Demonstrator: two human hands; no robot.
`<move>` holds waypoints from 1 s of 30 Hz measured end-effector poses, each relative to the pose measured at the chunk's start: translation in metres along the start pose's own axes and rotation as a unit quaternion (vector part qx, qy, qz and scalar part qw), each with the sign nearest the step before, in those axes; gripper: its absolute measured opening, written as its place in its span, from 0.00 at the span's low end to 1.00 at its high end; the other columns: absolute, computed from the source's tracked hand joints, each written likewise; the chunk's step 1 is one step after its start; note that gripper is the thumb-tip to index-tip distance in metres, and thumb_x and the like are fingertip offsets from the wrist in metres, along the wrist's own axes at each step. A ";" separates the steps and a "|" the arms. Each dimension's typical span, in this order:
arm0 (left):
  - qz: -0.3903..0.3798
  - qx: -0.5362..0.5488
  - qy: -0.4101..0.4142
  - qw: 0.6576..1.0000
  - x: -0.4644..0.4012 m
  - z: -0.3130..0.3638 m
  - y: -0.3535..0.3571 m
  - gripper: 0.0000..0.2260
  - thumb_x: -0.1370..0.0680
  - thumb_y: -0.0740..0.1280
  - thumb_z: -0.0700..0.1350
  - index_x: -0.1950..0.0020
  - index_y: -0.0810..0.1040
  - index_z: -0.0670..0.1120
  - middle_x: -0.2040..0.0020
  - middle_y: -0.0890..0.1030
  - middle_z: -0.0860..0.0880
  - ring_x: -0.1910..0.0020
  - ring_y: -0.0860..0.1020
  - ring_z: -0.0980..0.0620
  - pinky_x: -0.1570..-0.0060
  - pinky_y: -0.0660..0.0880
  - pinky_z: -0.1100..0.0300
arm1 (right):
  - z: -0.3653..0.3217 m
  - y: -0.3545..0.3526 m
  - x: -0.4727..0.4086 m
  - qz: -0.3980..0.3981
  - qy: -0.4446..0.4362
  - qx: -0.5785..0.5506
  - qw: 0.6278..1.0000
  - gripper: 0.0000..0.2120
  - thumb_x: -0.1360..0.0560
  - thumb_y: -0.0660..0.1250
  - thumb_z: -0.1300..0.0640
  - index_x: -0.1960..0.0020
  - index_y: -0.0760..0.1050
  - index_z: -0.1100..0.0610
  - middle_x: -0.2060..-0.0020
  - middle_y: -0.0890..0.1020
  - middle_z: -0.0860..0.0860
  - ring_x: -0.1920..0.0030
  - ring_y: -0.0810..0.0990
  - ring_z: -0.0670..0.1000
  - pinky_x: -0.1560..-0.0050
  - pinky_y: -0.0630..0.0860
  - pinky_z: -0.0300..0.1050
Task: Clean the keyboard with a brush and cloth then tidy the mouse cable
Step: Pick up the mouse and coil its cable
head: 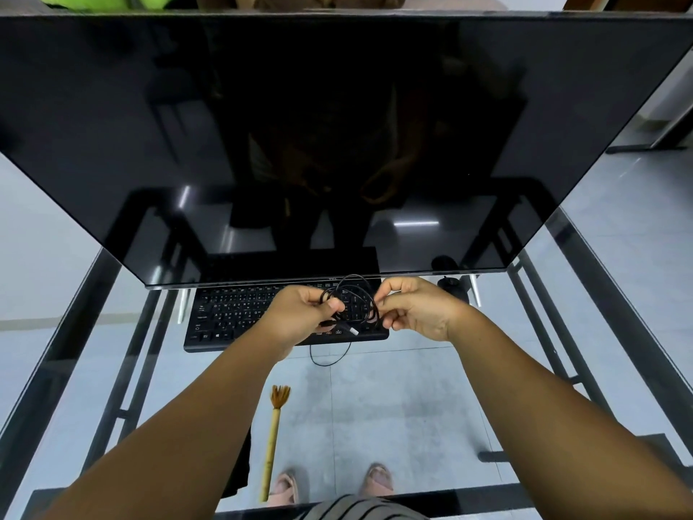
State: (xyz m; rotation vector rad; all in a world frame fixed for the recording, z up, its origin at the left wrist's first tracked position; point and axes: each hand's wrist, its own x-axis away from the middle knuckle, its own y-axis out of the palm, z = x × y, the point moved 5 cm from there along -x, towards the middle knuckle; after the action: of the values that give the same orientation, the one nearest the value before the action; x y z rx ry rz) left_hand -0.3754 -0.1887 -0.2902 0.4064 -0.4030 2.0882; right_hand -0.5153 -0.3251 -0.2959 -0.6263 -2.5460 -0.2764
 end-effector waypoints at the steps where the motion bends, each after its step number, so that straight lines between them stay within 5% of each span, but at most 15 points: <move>1: 0.002 0.000 -0.001 1.000 0.000 0.000 -0.001 0.06 0.22 0.68 0.40 0.55 0.84 0.41 0.55 0.85 0.44 0.54 0.83 0.51 0.55 0.80 0.62 | -0.001 0.001 0.000 -0.003 -0.004 -0.025 1.000 0.08 0.22 0.63 0.66 0.58 0.76 0.59 0.60 0.82 0.60 0.69 0.78 0.51 0.69 0.74 0.38; 5: -0.001 -0.020 -0.004 1.000 -0.002 0.000 -0.001 0.06 0.22 0.68 0.41 0.55 0.84 0.42 0.54 0.84 0.46 0.55 0.82 0.52 0.54 0.80 0.60 | -0.007 0.001 0.001 0.026 -0.049 -0.016 0.998 0.11 0.22 0.68 0.54 0.58 0.77 0.61 0.63 0.81 0.57 0.68 0.78 0.50 0.66 0.75 0.39; 13: 0.023 0.036 -0.032 0.999 -0.002 -0.002 0.007 0.06 0.22 0.68 0.40 0.52 0.83 0.38 0.55 0.82 0.45 0.60 0.79 0.53 0.61 0.78 0.66 | -0.001 0.002 -0.002 0.040 -0.065 0.094 0.993 0.10 0.24 0.71 0.59 0.54 0.81 0.67 0.64 0.82 0.57 0.69 0.79 0.48 0.67 0.76 0.38; 22: -0.062 0.276 -0.026 0.959 0.000 -0.011 0.028 0.11 0.25 0.68 0.33 0.44 0.78 0.40 0.56 0.83 0.47 0.54 0.82 0.54 0.49 0.78 0.64 | 0.016 -0.019 0.001 0.101 -0.079 0.030 0.991 0.10 0.22 0.68 0.60 0.56 0.80 0.67 0.64 0.82 0.57 0.68 0.78 0.48 0.65 0.77 0.38; 30: 0.070 0.288 -0.057 0.953 -0.013 -0.029 0.052 0.09 0.25 0.69 0.34 0.46 0.80 0.41 0.55 0.84 0.47 0.56 0.81 0.54 0.55 0.78 0.65 | 0.042 -0.029 0.000 0.109 -0.074 0.027 0.991 0.10 0.22 0.68 0.60 0.55 0.80 0.67 0.63 0.81 0.59 0.67 0.79 0.49 0.63 0.78 0.39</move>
State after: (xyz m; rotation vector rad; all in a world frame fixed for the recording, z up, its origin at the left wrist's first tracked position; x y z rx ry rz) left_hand -0.4175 -0.2118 -0.3282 0.8631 0.1311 2.3078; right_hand -0.5473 -0.3380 -0.3336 -0.9259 -2.5856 -0.0858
